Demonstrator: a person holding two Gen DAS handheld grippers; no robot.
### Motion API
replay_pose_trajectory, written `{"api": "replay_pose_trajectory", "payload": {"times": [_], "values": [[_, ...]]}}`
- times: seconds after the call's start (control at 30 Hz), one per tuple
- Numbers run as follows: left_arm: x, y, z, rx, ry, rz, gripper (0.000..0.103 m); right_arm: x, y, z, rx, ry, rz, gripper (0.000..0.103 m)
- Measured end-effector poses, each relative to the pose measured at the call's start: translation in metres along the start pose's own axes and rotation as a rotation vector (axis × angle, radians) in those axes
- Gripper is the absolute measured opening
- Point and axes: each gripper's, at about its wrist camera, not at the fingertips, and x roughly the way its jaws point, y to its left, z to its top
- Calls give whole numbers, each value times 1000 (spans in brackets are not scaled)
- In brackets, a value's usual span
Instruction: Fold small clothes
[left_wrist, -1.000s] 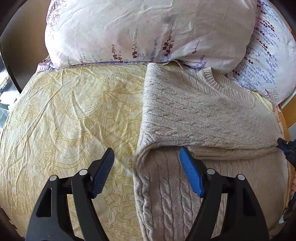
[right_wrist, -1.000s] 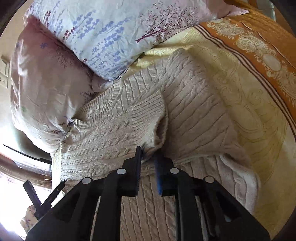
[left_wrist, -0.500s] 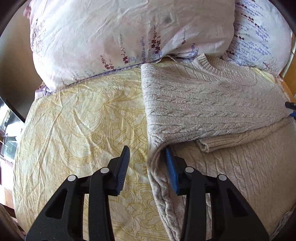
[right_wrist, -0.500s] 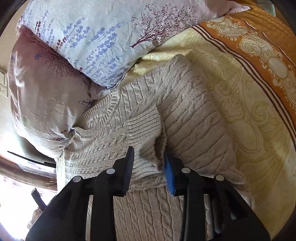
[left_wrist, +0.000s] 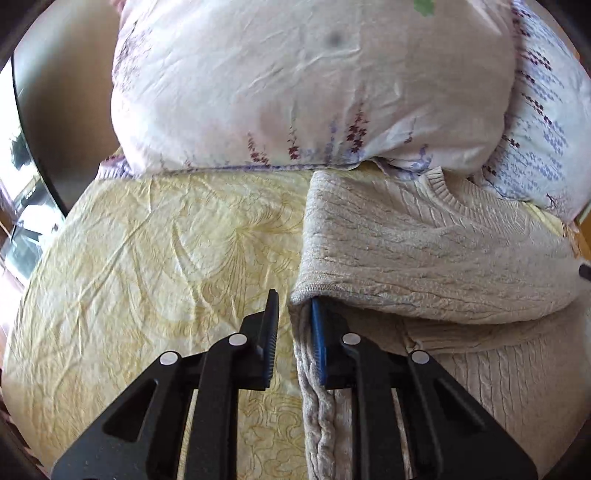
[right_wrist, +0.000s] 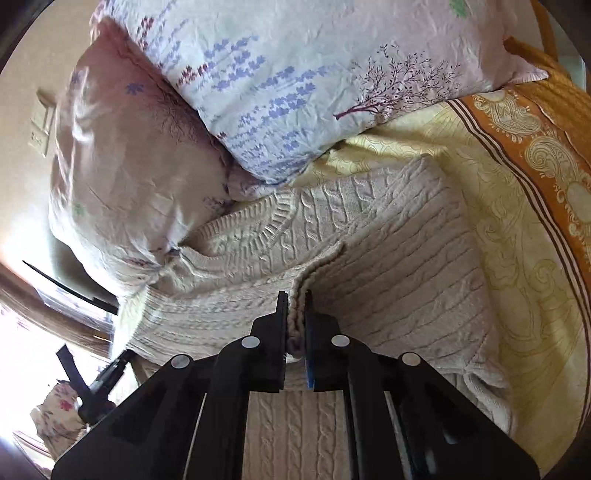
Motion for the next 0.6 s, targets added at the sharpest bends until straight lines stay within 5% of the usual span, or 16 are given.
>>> {"api": "replay_pose_trajectory", "payload": {"times": [0.27,0.37,0.4,0.43,0.47,0.5,0.6], "values": [[5,22,-17,-241,37,-62,20,12,-2,-14,-15,6,-113,7],[5,23,-15,-247,37,-84,24,17,26,-23,-215,-17,-271,8],[4,20,-14,-216,41,-85,26,16,37,-27,-301,-26,-367,17],[1,19,-14,-195,49,-80,37,12,45,-32,-366,-46,-460,30],[-3,20,-13,-186,55,-64,56,4,45,-34,-383,-70,-495,33],[-9,24,-15,-192,54,-53,64,-8,39,-35,-360,-90,-494,34],[-26,44,-25,-251,60,-121,72,-51,-2,-33,-169,-125,-413,48]]}}
